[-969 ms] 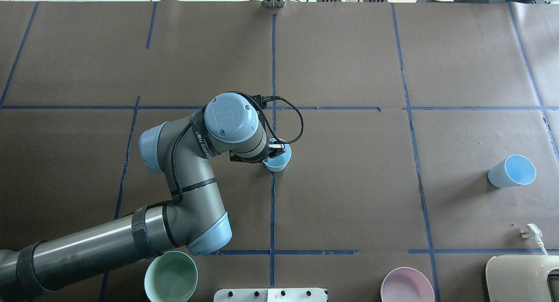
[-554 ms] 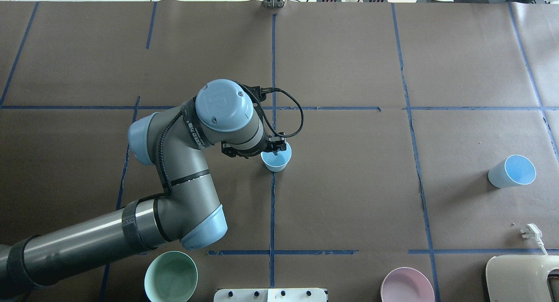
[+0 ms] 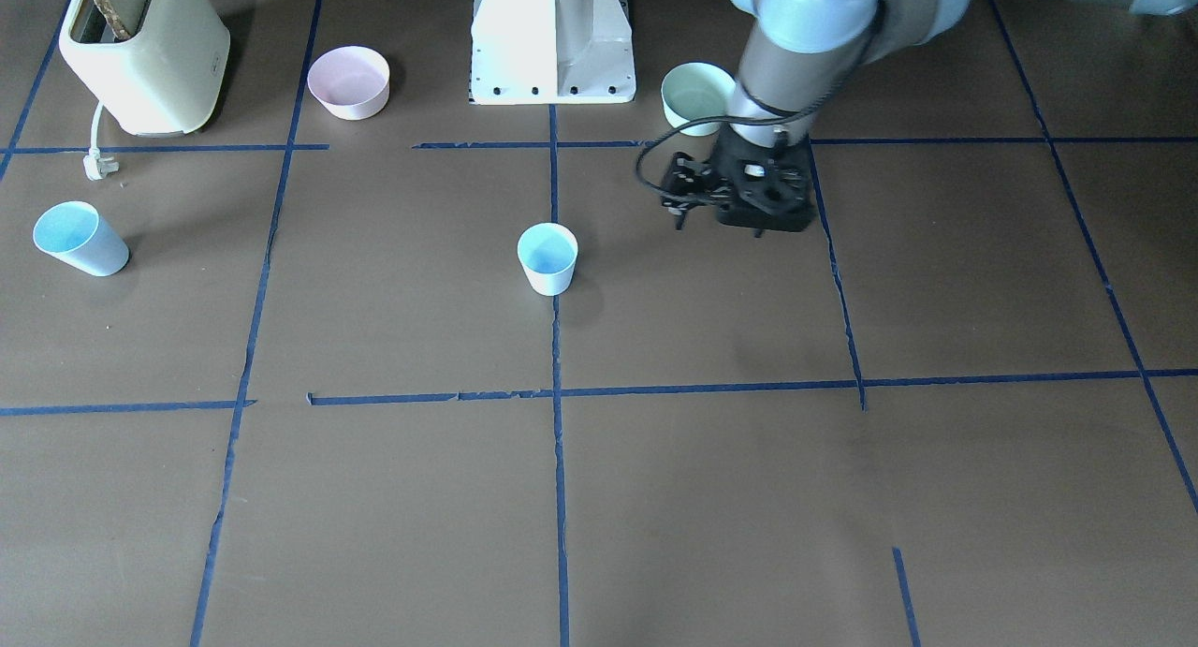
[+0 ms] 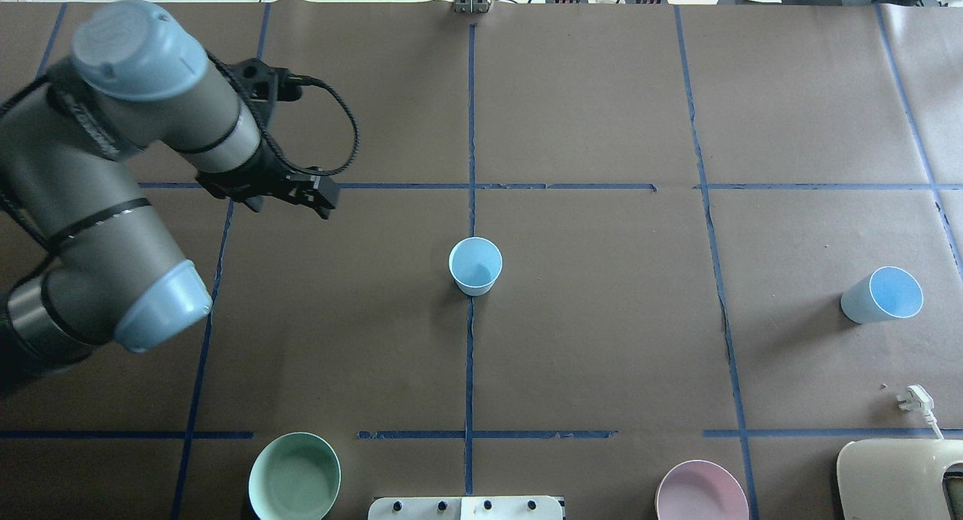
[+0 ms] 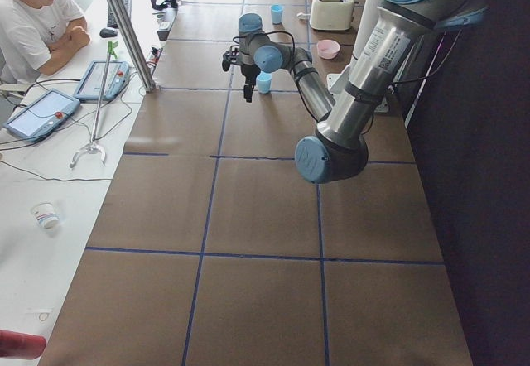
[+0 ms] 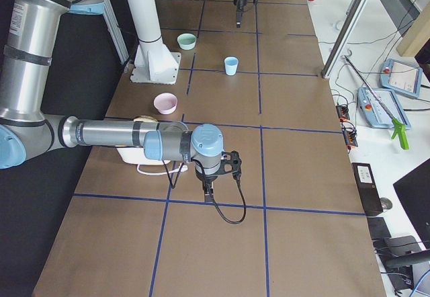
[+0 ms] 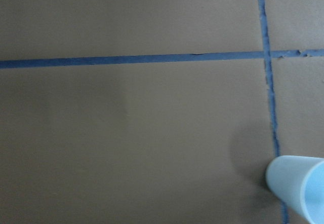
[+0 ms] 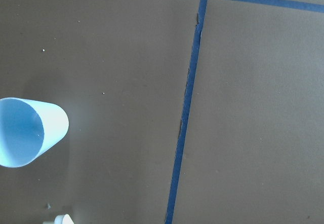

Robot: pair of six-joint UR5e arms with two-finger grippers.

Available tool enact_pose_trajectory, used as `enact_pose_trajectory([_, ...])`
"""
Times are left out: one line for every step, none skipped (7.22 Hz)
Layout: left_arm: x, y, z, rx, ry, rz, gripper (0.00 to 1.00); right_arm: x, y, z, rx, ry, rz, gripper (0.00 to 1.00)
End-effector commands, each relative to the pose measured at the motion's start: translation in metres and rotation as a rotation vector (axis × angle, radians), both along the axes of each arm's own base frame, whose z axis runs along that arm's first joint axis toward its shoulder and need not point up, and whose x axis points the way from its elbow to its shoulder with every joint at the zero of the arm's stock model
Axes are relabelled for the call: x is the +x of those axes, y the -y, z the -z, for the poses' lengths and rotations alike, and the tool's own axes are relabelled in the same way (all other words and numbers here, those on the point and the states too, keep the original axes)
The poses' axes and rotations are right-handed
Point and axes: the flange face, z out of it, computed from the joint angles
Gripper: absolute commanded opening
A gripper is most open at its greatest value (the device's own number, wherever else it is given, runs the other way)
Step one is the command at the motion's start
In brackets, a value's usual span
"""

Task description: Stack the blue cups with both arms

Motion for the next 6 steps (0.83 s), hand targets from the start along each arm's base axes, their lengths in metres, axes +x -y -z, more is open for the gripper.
enact_pose_trajectory([-0.157, 0.031, -0.121, 0.103, 0.075, -0.104, 1.0, 0.0, 0.006, 0.005, -0.004, 0.001, -0.016, 1.0])
enact_pose_trajectory([-0.239, 0.028, -0.186, 0.132, 0.103, -0.137, 1.0, -0.001, 0.007, 0.005, -0.006, 0.001, -0.015, 1.0])
enact_pose_trajectory([-0.289, 0.013, -0.241, 0.094, 0.09, -0.146, 1.0, -0.003, 0.008, 0.006, -0.006, 0.001, -0.014, 1.0])
enact_pose_trajectory([-0.333, -0.016, -0.288, 0.059, 0.08, -0.131, 1.0, -0.006, 0.01, 0.007, -0.015, -0.001, -0.019, 1.0])
enact_pose_trajectory([-0.366, -0.061, -0.334, -0.011, 0.056, -0.106, 1.0, -0.007, 0.012, 0.009, -0.013, 0.001, -0.018, 1.0])
enact_pose_trajectory([-0.386, -0.098, -0.364, -0.044, 0.053, -0.103, 1.0, -0.007, 0.013, 0.01, -0.012, 0.0, -0.02, 1.0])
